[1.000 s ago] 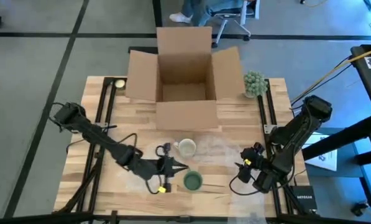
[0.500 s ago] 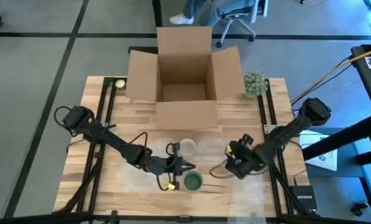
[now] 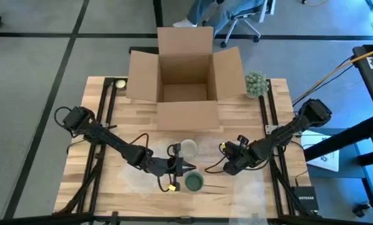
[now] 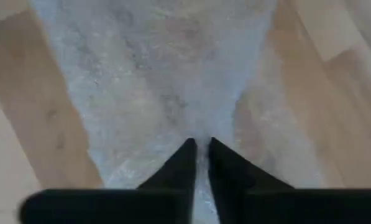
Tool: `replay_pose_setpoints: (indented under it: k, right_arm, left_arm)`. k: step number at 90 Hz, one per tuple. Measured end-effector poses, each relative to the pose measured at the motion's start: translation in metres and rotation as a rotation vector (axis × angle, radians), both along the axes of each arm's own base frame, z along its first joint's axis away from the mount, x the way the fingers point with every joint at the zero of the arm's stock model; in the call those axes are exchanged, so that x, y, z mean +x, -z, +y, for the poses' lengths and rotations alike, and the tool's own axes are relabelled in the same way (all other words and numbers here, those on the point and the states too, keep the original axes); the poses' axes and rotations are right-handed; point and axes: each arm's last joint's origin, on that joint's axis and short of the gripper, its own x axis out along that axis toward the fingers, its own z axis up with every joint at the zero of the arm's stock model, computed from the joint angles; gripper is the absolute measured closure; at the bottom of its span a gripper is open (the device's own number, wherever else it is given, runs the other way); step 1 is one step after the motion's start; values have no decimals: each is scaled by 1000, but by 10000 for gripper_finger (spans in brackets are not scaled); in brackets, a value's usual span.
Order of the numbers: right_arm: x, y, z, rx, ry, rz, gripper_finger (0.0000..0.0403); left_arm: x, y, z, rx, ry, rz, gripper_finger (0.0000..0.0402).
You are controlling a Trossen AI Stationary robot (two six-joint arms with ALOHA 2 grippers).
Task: Wrap mug
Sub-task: Prepare the right transparent bubble wrap
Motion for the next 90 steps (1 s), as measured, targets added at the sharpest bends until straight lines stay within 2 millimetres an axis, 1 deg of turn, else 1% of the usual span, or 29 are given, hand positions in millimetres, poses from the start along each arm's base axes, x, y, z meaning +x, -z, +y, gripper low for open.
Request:
replay_pose_setpoints:
  k: [10,24,32,49,62,74,82,90]
  right_arm:
    - [10,-10,7,48,-69,-44,397]
    - [24,-35,16,44,-174,-103,400]
    - [30,-46,20,25,-212,-151,402]
    - [35,-50,22,13,-213,-215,402]
    - [37,-53,27,11,-249,-273,402]
    - [35,-57,30,18,-273,-298,402]
    - [35,-59,30,22,-276,-309,403]
    - [37,-62,31,32,-277,-338,403]
  left_arm:
    - [0,0,0,-3,0,0,402]
    - [2,0,4,-8,-13,-2,402]
    - [4,0,8,-31,-30,-4,402]
    - [10,4,18,-36,-49,5,402]
    - [14,6,25,-31,-18,25,402]
    - [18,7,35,10,-19,33,401]
    - [20,7,42,42,-29,40,391]
    - [21,9,48,73,-37,65,369]
